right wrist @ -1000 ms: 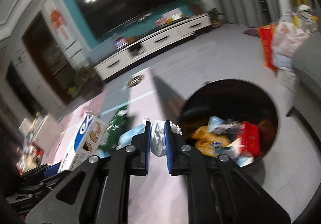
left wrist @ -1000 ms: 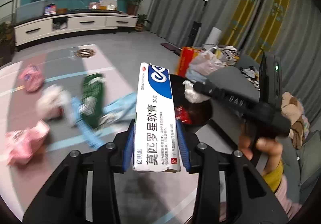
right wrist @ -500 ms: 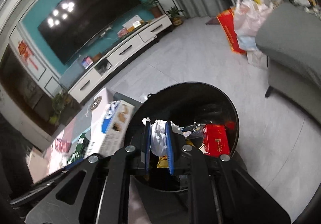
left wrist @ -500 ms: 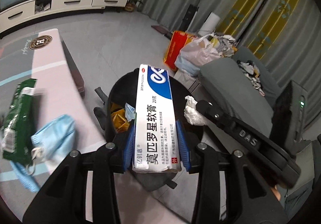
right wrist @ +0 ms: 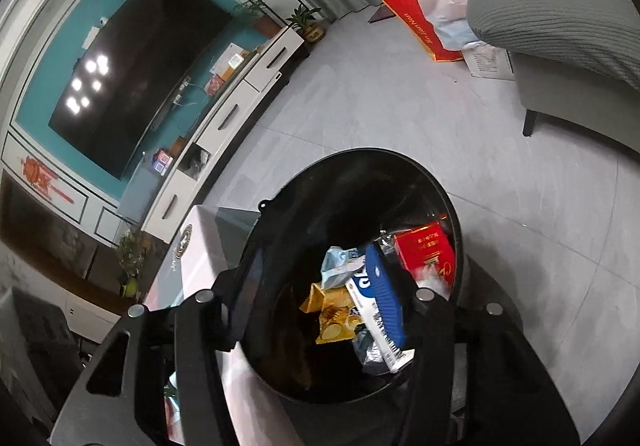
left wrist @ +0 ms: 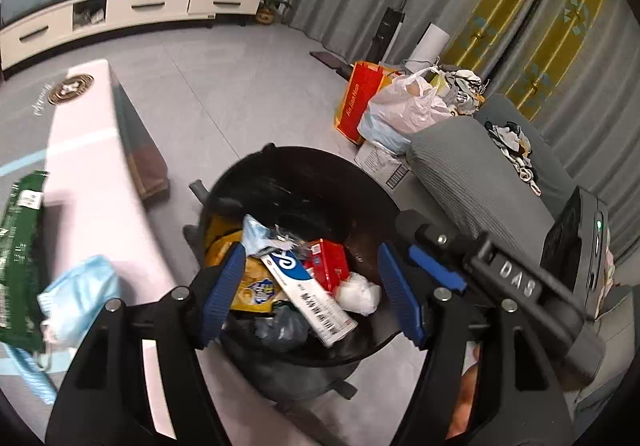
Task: Collect trash
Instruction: 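Carry the ointment box and tissue over the black bin and open both tools, then grasp the pink snack bag with the left tool while the right tool grasps the blue face mask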
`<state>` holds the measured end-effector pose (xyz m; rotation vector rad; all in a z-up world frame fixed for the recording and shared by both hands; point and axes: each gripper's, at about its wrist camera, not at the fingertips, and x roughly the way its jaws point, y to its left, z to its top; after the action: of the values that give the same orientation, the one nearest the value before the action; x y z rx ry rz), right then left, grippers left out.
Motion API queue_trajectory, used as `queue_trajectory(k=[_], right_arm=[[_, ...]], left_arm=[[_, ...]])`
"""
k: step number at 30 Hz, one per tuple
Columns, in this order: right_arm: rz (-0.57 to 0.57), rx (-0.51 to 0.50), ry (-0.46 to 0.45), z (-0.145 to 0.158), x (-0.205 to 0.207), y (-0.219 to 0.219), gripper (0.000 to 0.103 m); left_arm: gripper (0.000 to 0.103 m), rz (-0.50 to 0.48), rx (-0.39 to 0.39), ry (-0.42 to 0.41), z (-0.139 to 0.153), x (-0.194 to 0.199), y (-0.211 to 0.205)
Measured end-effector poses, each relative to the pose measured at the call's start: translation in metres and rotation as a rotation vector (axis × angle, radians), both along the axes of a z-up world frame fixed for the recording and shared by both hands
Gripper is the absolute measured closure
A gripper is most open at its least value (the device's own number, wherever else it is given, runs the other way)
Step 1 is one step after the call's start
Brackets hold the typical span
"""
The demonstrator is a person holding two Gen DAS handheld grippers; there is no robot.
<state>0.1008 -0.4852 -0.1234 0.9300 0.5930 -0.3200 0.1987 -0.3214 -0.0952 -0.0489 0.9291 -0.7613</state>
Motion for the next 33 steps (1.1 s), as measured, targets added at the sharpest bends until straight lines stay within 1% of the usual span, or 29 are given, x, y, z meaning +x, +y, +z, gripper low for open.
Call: queue_trajectory(k=[1, 5, 7, 9, 10, 12, 14, 17, 20, 21, 23, 24, 25, 27, 29, 30, 33], right_arm=[[0.003, 0.002, -0.003, 0.001, 0.000, 0.001, 0.050], [0.020, -0.026, 0.001, 0.010, 0.002, 0.008, 0.050], [0.030, -0.044, -0.002, 0.015, 0.002, 0.013, 0.049], [0.044, -0.077, -0.002, 0.023, 0.003, 0.021, 0.047], [0.049, -0.089, 0.000, 0.025, 0.003, 0.025, 0.045], [0.072, -0.123, 0.014, 0.029, 0.006, 0.036, 0.042], [0.102, -0.159, 0.029, 0.032, 0.010, 0.050, 0.035], [0.176, -0.213, 0.042, 0.036, 0.018, 0.077, 0.033], [0.295, -0.270, 0.037, 0.040, 0.026, 0.111, 0.033], [0.346, -0.303, 0.037, 0.042, 0.029, 0.127, 0.033], [0.411, -0.336, 0.032, 0.045, 0.032, 0.147, 0.033], [0.444, -0.348, 0.027, 0.045, 0.033, 0.158, 0.033], [0.480, -0.365, 0.025, 0.046, 0.035, 0.170, 0.033], [0.530, -0.398, 0.036, 0.044, 0.040, 0.188, 0.033], [0.548, -0.410, 0.054, 0.041, 0.046, 0.198, 0.033], [0.552, -0.416, 0.076, 0.036, 0.051, 0.203, 0.033], [0.526, -0.419, 0.121, 0.026, 0.060, 0.209, 0.033]], left_arm=[[0.029, 0.002, -0.001, -0.009, 0.003, -0.002, 0.005], [0.026, 0.043, 0.016, -0.073, 0.015, -0.014, 0.032], [0.018, 0.070, 0.031, -0.101, 0.022, -0.022, 0.050], [0.012, 0.107, 0.052, -0.118, 0.027, -0.030, 0.070], [0.009, 0.118, 0.063, -0.120, 0.027, -0.035, 0.082], [0.006, 0.138, 0.056, -0.116, 0.028, -0.044, 0.104], [0.005, 0.153, 0.038, -0.107, 0.027, -0.053, 0.127], [0.005, 0.164, 0.028, -0.112, 0.028, -0.067, 0.158], [0.005, 0.177, 0.042, -0.166, 0.036, -0.082, 0.189], [0.005, 0.187, 0.043, -0.193, 0.041, -0.087, 0.203], [0.004, 0.211, 0.046, -0.233, 0.047, -0.094, 0.227], [0.003, 0.234, 0.052, -0.255, 0.049, -0.095, 0.247], [0.003, 0.251, 0.061, -0.264, 0.050, -0.095, 0.255], [0.003, 0.303, 0.088, -0.283, 0.048, -0.092, 0.284], [0.003, 0.359, 0.100, -0.275, 0.042, -0.085, 0.309], [0.003, 0.395, 0.086, -0.255, 0.038, -0.079, 0.325], [0.003, 0.437, 0.064, -0.223, 0.030, -0.065, 0.347]])
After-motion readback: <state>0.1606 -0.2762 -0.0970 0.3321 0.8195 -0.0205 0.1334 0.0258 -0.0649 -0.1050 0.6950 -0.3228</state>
